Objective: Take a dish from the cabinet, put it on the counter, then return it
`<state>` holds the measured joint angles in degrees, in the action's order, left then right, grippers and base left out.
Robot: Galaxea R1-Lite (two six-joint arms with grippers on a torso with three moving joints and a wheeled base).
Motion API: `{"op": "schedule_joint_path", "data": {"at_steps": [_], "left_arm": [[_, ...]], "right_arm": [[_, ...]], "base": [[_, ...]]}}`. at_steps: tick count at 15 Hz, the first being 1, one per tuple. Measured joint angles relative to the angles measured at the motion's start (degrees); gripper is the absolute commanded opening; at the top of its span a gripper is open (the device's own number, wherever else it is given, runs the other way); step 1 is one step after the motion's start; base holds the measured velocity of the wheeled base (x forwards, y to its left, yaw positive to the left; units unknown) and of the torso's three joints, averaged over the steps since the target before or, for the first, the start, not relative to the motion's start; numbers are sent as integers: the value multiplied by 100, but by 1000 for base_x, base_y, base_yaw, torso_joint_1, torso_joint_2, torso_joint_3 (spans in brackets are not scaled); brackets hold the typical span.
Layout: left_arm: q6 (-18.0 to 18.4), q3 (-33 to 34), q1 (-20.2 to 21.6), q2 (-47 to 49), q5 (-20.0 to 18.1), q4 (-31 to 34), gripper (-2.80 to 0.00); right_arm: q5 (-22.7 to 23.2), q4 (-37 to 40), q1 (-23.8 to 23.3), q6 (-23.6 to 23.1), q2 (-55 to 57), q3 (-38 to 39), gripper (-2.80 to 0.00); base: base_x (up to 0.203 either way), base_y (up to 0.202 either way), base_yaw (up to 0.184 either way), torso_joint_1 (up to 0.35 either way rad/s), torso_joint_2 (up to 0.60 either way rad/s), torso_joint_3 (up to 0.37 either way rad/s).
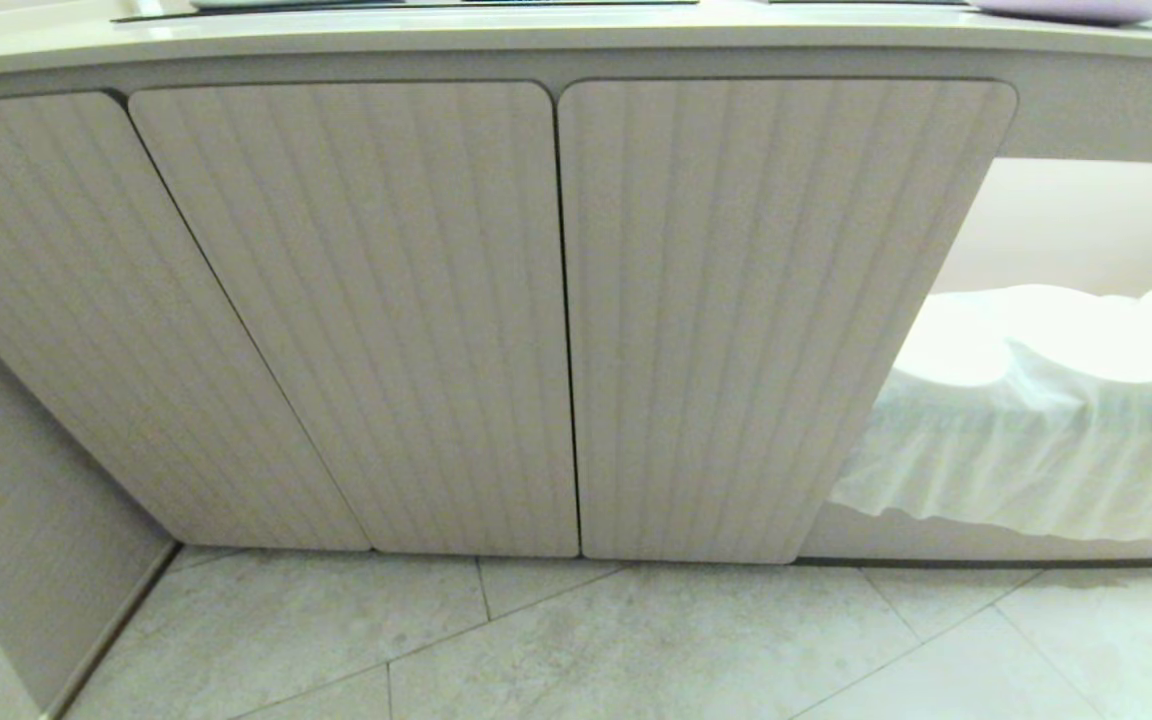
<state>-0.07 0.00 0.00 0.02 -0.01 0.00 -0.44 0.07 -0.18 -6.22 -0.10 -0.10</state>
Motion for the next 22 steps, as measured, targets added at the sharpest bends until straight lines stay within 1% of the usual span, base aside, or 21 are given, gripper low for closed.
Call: {"op": "schedule_joint_path", "data": {"at_steps": [5, 13, 22], "left_arm": [[-2, 0, 0, 0, 1, 0, -280], [-2, 0, 0, 0, -2, 0, -280], [0, 0, 0, 0, 1, 0, -280]], "right_arm": [[-24, 2, 0, 196, 0, 0, -280], [-24, 0, 0, 217, 2, 0, -280], [-126, -23, 0, 627, 5, 0, -280]], "base": [[0, 0, 0, 0, 0, 0], [0, 0, 0, 0, 0, 0], [0, 0, 0, 0, 0, 0]]}}
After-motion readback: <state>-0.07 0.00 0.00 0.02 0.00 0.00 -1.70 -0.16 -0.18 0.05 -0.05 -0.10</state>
